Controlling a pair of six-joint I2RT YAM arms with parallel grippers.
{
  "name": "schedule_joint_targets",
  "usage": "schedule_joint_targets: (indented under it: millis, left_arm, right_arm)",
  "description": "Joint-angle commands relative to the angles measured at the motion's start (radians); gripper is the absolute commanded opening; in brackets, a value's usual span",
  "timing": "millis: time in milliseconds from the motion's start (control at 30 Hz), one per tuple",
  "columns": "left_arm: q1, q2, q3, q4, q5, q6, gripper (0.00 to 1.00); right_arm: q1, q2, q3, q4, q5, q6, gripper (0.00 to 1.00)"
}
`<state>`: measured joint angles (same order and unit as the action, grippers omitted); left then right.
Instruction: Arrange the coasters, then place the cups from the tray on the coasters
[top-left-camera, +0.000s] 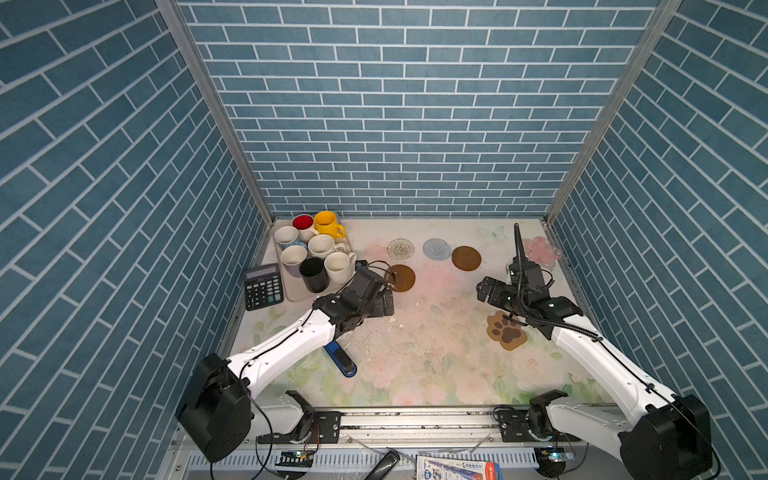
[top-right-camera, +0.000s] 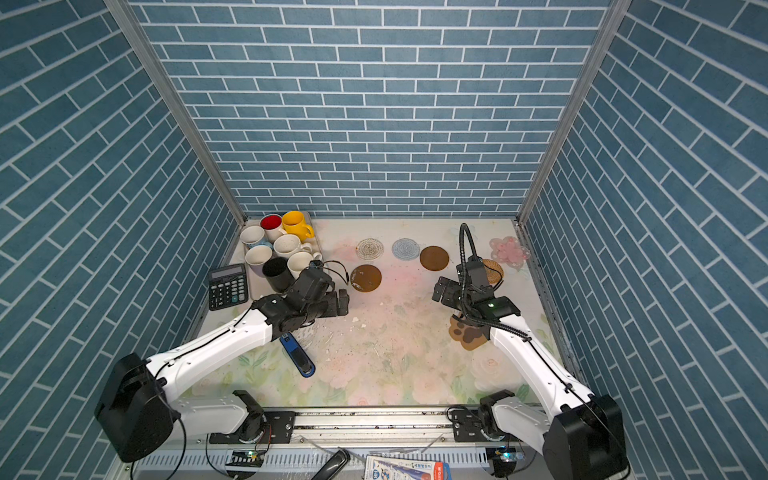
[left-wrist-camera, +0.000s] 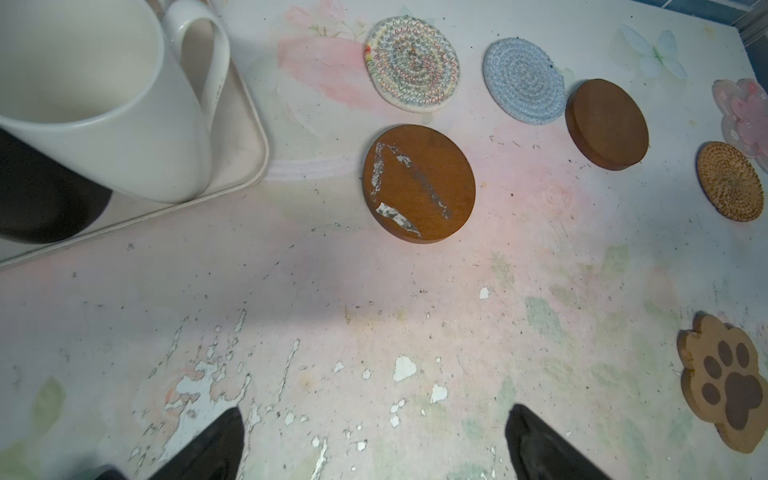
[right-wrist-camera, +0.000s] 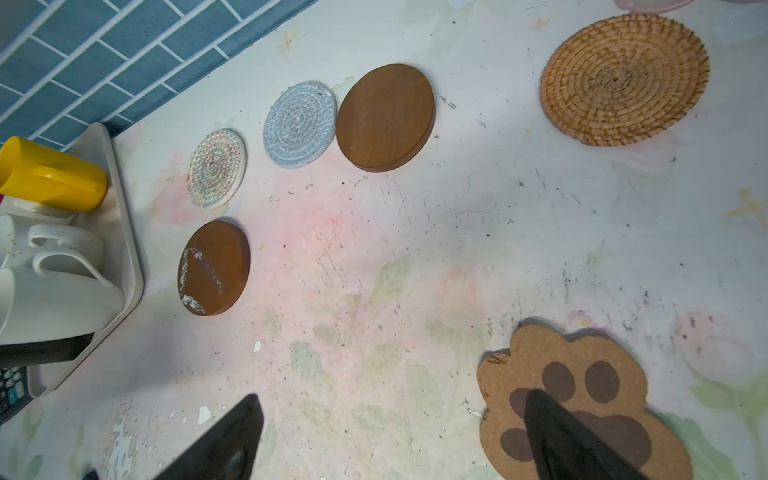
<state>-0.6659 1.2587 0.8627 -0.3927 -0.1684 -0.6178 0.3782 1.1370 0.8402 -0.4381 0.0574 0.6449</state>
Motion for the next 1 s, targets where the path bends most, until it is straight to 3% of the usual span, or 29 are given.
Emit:
schedule_joint_targets:
  millis: [0,200,567,700,967]
  left_arm:
    - [0.007,-0.009,-0.019,-0.001,-0.029,0.005,0.99]
    - [0.074,0.123,0.020,0.100,0.063,0.007,0.99]
    - [0.146,0.510,0.444,0.091,0.144,0.047,0.99]
    - [0.164,0.643,0.617,0.043,0.137,0.074,0.99]
    - [0.175,0.796,0.812,0.049,0.111,0.121,0.99]
  right_arm:
    - [-0.002,0.080,0.093,-0.051,0.059,-0.042,0.99]
    - [-0.020,0.274,0.242,-0.036,0.071,-0.096,0.98]
    - [-0.127,0.662,0.575,-0.020,-0.011,-0.152,0.98]
    - [-0.146,0.799,0.714,-0.041,0.008,-0.195,0.98]
    - [-0.156,1.046,1.011,-0.124,0.020,-0.253,0.97]
